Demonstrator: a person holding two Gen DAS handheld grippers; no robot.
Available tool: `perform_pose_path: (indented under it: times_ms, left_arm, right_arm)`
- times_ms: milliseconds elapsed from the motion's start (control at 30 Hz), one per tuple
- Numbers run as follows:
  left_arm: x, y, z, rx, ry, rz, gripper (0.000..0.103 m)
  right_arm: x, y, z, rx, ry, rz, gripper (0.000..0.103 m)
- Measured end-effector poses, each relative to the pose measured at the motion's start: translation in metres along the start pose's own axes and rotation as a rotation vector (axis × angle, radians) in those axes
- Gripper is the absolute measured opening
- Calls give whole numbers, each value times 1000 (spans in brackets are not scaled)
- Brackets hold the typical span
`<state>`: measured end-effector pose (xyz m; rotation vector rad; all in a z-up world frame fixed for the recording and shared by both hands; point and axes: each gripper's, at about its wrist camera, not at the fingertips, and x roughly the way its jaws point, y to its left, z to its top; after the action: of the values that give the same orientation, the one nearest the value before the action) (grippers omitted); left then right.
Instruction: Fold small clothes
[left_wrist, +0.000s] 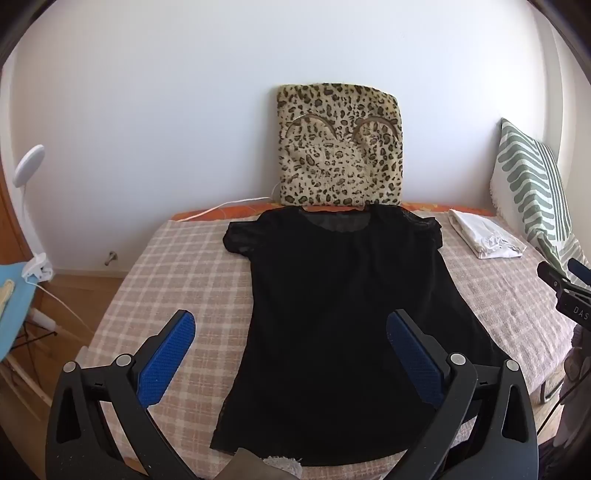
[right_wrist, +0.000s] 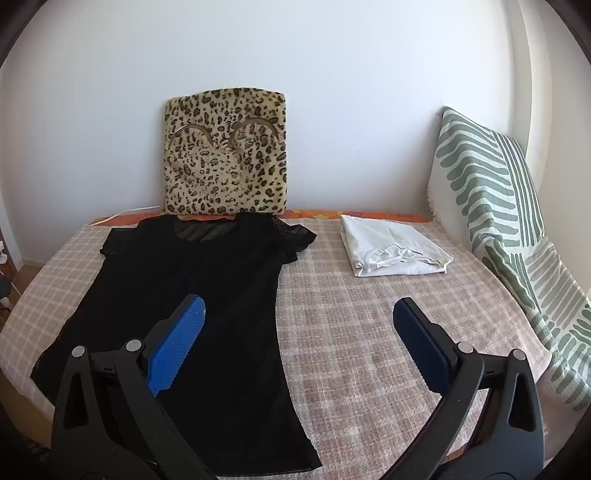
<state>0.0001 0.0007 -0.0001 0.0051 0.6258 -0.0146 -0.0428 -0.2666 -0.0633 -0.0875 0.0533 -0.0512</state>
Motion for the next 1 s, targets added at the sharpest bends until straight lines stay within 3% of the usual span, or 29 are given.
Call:
perform_pose_path:
  times_ms: [1000]
  left_arm:
    - [-9,1,3,6,-31,-16,103]
  right_arm:
    - [0,-1,-2,-9,1,-6,103]
